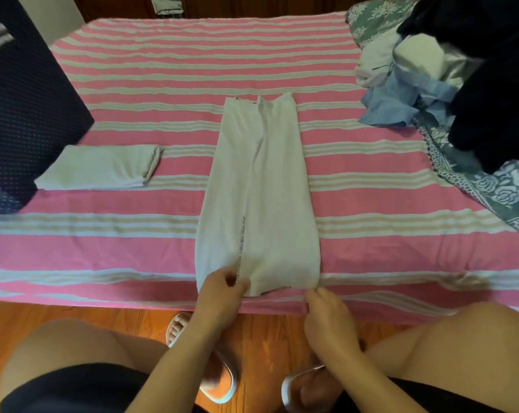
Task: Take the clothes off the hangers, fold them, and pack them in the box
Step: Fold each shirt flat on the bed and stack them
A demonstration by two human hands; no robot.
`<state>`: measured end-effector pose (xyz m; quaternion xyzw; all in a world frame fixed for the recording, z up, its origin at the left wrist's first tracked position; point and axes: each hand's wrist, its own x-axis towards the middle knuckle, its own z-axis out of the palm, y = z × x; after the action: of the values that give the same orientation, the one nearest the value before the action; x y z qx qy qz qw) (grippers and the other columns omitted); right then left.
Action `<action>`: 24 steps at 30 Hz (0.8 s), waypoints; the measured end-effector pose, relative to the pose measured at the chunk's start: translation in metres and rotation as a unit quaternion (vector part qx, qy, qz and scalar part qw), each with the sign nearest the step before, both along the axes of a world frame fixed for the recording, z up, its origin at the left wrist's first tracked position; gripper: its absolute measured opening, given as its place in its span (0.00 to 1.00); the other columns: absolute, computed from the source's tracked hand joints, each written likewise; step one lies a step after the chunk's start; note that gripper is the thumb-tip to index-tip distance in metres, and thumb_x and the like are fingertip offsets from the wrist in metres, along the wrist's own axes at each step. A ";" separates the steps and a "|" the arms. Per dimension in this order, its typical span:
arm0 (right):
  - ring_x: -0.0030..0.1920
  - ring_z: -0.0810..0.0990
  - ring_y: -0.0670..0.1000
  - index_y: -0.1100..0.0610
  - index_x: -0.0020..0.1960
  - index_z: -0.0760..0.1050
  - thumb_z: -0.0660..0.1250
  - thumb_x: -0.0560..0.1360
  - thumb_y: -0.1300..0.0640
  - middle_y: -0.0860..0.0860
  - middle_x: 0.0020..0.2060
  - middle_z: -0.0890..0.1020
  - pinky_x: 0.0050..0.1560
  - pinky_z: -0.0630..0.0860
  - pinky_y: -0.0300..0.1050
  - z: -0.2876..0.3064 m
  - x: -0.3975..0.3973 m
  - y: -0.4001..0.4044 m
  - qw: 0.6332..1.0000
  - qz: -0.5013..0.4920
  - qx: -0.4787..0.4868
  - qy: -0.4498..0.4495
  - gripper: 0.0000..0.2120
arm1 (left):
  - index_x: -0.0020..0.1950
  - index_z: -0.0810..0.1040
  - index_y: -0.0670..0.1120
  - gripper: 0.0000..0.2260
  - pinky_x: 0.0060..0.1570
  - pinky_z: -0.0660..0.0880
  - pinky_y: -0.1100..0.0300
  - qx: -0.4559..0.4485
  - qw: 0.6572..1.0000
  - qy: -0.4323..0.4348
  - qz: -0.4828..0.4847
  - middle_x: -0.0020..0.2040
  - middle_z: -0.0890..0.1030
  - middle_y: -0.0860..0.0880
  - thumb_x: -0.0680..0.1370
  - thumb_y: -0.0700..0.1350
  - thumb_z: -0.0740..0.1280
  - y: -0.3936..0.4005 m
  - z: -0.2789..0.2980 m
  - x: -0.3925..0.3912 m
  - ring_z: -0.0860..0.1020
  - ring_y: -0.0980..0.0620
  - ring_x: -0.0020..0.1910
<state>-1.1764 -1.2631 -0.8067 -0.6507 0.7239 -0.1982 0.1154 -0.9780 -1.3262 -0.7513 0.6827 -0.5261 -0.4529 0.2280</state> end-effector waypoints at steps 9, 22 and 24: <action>0.50 0.79 0.49 0.54 0.54 0.76 0.65 0.81 0.47 0.49 0.49 0.81 0.45 0.73 0.43 0.027 -0.014 -0.021 0.841 -0.252 0.095 -0.470 0.11 | 0.60 0.76 0.45 0.15 0.58 0.77 0.41 0.080 0.984 0.041 0.153 0.50 0.81 0.48 0.77 0.48 0.73 -0.001 -0.016 0.052 0.78 0.49 0.44; 0.52 0.86 0.54 0.65 0.55 0.77 0.63 0.82 0.62 0.56 0.50 0.86 0.54 0.81 0.52 0.068 -0.016 -0.004 0.729 -0.223 0.114 -0.637 0.07 | 0.60 0.78 0.36 0.09 0.47 0.83 0.54 0.089 0.897 0.382 0.202 0.52 0.86 0.39 0.80 0.34 0.66 0.023 0.017 0.033 0.85 0.42 0.54; 0.50 0.87 0.55 0.66 0.54 0.76 0.63 0.82 0.63 0.57 0.49 0.86 0.49 0.83 0.51 0.075 -0.016 0.005 0.739 -0.240 0.115 -0.618 0.06 | 0.59 0.79 0.39 0.08 0.45 0.83 0.53 0.090 0.919 0.334 0.189 0.49 0.87 0.41 0.80 0.35 0.67 0.039 0.020 0.025 0.86 0.42 0.51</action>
<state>-1.1929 -1.2583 -0.7319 -0.1711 0.6431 -0.4930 0.5604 -0.9530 -1.2871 -0.7313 0.5958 -0.2374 -0.6490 0.4093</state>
